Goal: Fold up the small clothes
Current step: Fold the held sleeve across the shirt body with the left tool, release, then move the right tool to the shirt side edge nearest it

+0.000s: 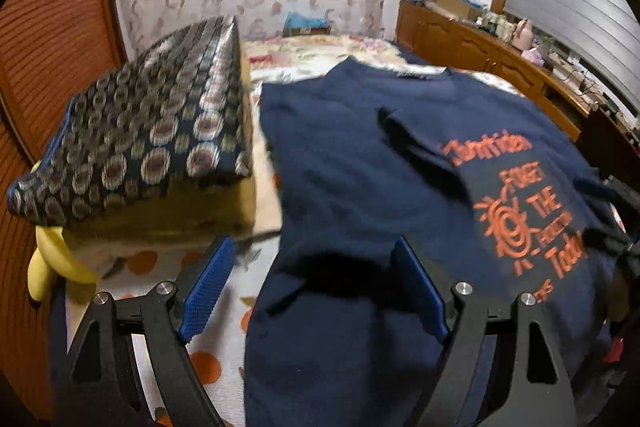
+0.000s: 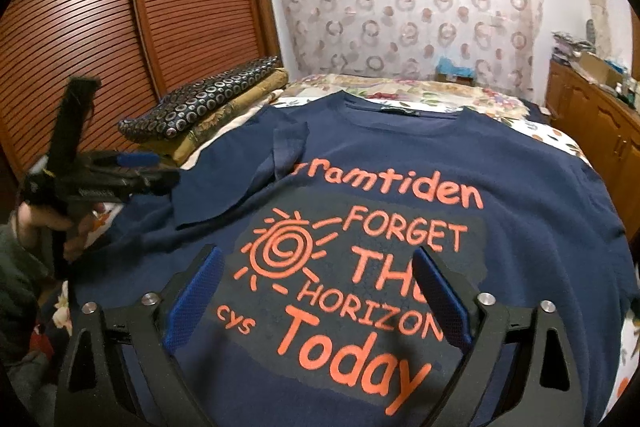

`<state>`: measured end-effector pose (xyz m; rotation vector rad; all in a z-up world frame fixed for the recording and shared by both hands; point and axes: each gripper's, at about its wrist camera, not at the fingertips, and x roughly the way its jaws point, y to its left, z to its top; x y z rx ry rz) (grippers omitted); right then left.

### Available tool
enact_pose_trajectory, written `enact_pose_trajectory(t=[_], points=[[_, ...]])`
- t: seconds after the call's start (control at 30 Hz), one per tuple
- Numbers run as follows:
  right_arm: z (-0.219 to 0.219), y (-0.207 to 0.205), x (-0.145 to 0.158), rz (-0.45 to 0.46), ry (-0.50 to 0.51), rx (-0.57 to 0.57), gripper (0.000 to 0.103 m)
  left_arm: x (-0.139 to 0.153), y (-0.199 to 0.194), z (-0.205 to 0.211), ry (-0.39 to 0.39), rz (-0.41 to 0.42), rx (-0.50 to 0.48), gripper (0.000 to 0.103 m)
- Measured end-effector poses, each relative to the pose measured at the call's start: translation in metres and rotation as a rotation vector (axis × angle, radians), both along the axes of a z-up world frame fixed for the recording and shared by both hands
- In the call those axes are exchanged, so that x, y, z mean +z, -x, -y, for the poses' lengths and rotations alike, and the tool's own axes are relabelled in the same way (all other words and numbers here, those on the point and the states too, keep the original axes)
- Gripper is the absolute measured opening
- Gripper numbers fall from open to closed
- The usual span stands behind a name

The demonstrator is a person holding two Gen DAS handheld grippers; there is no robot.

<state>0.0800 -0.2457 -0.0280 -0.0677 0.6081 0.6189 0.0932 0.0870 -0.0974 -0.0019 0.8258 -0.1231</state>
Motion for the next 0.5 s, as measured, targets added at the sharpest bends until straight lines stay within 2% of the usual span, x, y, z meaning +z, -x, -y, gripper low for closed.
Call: enact_pose_trajectory(t=[0.1, 0.23, 0.33, 0.5], points=[[-0.001, -0.009, 0.01, 0.015, 0.006, 0.012, 0.091, -0.007, -0.002, 0.0, 0.004, -0.021, 0.006, 0.083], [-0.011, -0.03, 0.02, 0.028, 0.02, 0.041, 0.079, -0.015, -0.004, 0.002, -0.014, -0.043, 0.011, 0.083], [-0.023, -0.054, 0.02, -0.007, 0.021, 0.064, 0.074, -0.022, -0.01, 0.002, -0.016, -0.069, 0.015, 0.083], [-0.051, -0.089, 0.019, -0.044, 0.039, 0.105, 0.072, -0.022, -0.012, 0.004, -0.027, -0.076, 0.011, 0.086]])
